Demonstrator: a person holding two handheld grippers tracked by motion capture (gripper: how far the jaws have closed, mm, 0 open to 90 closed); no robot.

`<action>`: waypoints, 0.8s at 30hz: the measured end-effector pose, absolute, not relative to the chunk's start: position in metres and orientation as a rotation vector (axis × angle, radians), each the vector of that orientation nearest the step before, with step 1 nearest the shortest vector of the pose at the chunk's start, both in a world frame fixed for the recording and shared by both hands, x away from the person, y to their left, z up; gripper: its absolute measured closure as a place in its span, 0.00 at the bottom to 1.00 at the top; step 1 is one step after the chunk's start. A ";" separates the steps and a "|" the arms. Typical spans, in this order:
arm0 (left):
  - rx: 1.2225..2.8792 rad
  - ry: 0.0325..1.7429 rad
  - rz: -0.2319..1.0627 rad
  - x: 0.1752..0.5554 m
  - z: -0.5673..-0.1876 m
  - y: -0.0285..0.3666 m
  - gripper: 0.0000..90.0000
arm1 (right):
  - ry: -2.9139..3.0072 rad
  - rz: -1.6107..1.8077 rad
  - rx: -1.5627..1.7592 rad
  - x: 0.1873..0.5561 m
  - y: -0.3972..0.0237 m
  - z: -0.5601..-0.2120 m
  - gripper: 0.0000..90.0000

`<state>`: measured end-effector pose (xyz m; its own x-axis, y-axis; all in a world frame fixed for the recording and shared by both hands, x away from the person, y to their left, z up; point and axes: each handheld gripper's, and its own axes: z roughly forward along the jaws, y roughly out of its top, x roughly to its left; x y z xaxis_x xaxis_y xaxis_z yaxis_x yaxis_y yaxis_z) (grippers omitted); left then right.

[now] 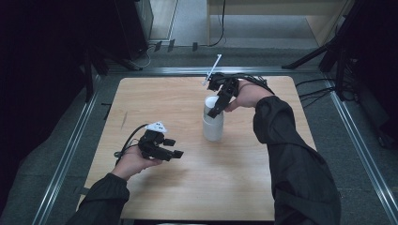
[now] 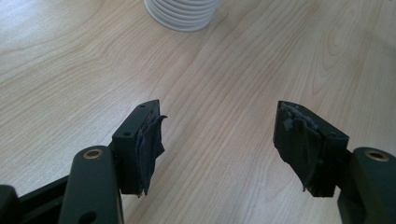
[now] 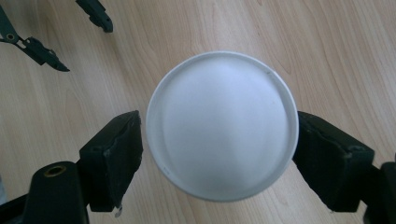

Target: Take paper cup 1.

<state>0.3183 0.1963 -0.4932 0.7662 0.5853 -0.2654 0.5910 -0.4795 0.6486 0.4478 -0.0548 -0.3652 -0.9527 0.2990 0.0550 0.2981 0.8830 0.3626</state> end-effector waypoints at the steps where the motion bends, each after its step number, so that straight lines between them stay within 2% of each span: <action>1: 2.198 0.874 -0.010 0.318 -0.493 0.196 0.36 | 3.045 0.580 0.487 0.448 -0.053 -0.366 0.23; 10: 2.192 0.881 -0.007 0.320 -0.492 0.199 0.36 | 3.046 0.523 0.436 0.448 -0.043 -0.369 0.30; 11: 2.193 0.883 -0.009 0.320 -0.493 0.199 0.36 | 3.046 0.504 0.433 0.448 -0.042 -0.369 0.34; 24: 2.203 0.879 -0.015 0.320 -0.493 0.197 0.36 | 3.050 0.470 0.417 0.449 -0.042 -0.361 0.36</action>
<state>0.3198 0.1973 -0.4934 0.7639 0.5870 -0.2681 0.5958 -0.4819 0.6424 0.4486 -0.0422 -0.3610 -0.9637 0.2665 0.0138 0.2583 0.9186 0.2990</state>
